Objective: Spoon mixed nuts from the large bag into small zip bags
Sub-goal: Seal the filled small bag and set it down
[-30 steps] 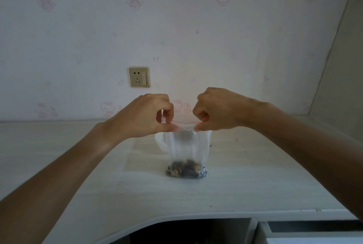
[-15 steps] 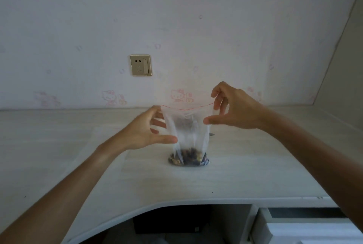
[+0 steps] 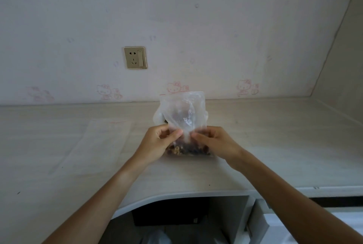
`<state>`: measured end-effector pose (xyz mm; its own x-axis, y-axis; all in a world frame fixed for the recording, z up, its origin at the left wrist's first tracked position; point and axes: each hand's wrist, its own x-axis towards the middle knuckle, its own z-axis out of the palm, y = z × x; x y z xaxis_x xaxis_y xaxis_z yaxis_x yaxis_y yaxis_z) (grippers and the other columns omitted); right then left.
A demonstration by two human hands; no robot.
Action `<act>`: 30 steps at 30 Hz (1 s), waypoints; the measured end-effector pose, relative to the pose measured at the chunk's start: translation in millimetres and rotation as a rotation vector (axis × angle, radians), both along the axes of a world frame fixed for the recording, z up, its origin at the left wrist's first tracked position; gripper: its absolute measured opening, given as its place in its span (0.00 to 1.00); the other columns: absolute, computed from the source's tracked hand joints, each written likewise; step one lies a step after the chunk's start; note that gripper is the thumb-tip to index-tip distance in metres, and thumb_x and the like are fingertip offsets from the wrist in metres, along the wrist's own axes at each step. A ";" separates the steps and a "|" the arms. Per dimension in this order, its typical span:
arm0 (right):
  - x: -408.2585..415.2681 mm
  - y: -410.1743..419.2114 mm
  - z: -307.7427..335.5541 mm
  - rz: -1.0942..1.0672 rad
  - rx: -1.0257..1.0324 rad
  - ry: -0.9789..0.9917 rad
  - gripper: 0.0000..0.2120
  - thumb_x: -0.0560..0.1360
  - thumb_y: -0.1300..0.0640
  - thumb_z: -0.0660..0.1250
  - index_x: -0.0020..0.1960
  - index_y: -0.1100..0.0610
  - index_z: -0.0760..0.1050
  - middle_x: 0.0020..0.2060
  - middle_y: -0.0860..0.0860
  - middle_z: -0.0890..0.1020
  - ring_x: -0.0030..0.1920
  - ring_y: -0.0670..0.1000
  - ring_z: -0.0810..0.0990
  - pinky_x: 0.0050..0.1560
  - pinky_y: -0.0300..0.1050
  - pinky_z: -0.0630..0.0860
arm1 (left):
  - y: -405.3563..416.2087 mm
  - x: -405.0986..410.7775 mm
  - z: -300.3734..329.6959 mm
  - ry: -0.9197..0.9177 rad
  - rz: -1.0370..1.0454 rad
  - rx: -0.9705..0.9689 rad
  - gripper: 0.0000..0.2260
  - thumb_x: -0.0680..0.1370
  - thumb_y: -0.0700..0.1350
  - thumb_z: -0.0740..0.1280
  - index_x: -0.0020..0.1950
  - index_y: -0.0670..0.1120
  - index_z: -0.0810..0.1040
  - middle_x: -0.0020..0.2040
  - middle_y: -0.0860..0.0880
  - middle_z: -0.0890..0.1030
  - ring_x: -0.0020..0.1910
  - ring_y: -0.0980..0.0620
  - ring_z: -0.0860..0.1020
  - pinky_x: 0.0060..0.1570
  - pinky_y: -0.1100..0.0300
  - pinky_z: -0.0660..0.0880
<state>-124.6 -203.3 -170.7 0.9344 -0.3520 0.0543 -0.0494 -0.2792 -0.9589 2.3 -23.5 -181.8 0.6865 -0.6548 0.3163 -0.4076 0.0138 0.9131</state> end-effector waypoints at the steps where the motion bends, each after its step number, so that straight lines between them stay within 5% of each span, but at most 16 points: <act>1: 0.0 1.3 -2.2 -0.041 0.059 -0.017 0.09 0.81 0.50 0.69 0.49 0.51 0.87 0.44 0.48 0.88 0.50 0.50 0.85 0.53 0.42 0.79 | -2.3 -2.4 0.1 0.011 0.003 -0.021 0.05 0.80 0.45 0.73 0.46 0.48 0.88 0.41 0.49 0.88 0.39 0.56 0.83 0.42 0.67 0.76; 7: -12.8 -16.8 -0.2 -0.159 0.212 -0.170 0.12 0.83 0.53 0.66 0.50 0.56 0.86 0.47 0.54 0.88 0.51 0.53 0.87 0.56 0.47 0.81 | -19.3 -8.0 -2.4 -0.030 -0.017 -0.045 0.05 0.81 0.45 0.70 0.54 0.48 0.86 0.49 0.53 0.88 0.49 0.55 0.86 0.48 0.67 0.80; 11: -22.7 -54.4 11.7 -0.319 0.222 -0.283 0.14 0.83 0.54 0.65 0.44 0.53 0.86 0.46 0.53 0.88 0.50 0.54 0.87 0.51 0.45 0.80 | -30.5 -6.4 -18.2 -0.258 -0.078 0.121 0.08 0.80 0.47 0.72 0.57 0.57 0.85 0.53 0.63 0.86 0.53 0.62 0.83 0.55 0.68 0.77; 16: -21.2 -110.6 27.6 -0.484 0.205 -0.409 0.16 0.83 0.57 0.64 0.40 0.56 0.84 0.43 0.54 0.88 0.49 0.55 0.86 0.59 0.50 0.79 | -32.3 -6.9 -35.0 -0.706 -0.136 0.330 0.13 0.81 0.60 0.64 0.63 0.60 0.82 0.61 0.66 0.81 0.64 0.69 0.74 0.66 0.68 0.69; 22: 19.2 -158.9 19.7 -0.576 0.063 -0.358 0.12 0.83 0.59 0.64 0.42 0.55 0.80 0.26 0.41 0.82 0.30 0.37 0.78 0.35 0.31 0.73 | -31.4 -6.4 -35.7 -0.705 -0.085 0.350 0.16 0.80 0.62 0.60 0.64 0.63 0.80 0.63 0.69 0.78 0.65 0.72 0.72 0.64 0.71 0.67; 25: 43.2 -177.1 2.7 -0.571 0.041 -0.234 0.11 0.83 0.59 0.64 0.45 0.58 0.83 0.29 0.43 0.85 0.32 0.38 0.81 0.36 0.30 0.75 | -30.1 -3.8 -36.4 -0.682 -0.074 0.343 0.14 0.81 0.60 0.63 0.64 0.63 0.81 0.63 0.70 0.78 0.65 0.70 0.73 0.65 0.69 0.68; 30: 63.8 -202.8 -14.3 -0.566 -0.060 -0.136 0.17 0.80 0.60 0.67 0.33 0.53 0.83 0.29 0.45 0.85 0.31 0.41 0.81 0.40 0.36 0.77 | -32.7 -4.7 -36.5 -0.711 -0.048 0.342 0.12 0.81 0.56 0.66 0.63 0.62 0.82 0.62 0.71 0.78 0.65 0.69 0.74 0.65 0.68 0.70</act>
<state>-60.8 -406.2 -185.0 0.5849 -0.7872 0.1954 -0.0847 -0.2988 -0.9505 -2.3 -56.2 -218.3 0.3636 -0.8190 0.4439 -0.9011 -0.1883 0.3906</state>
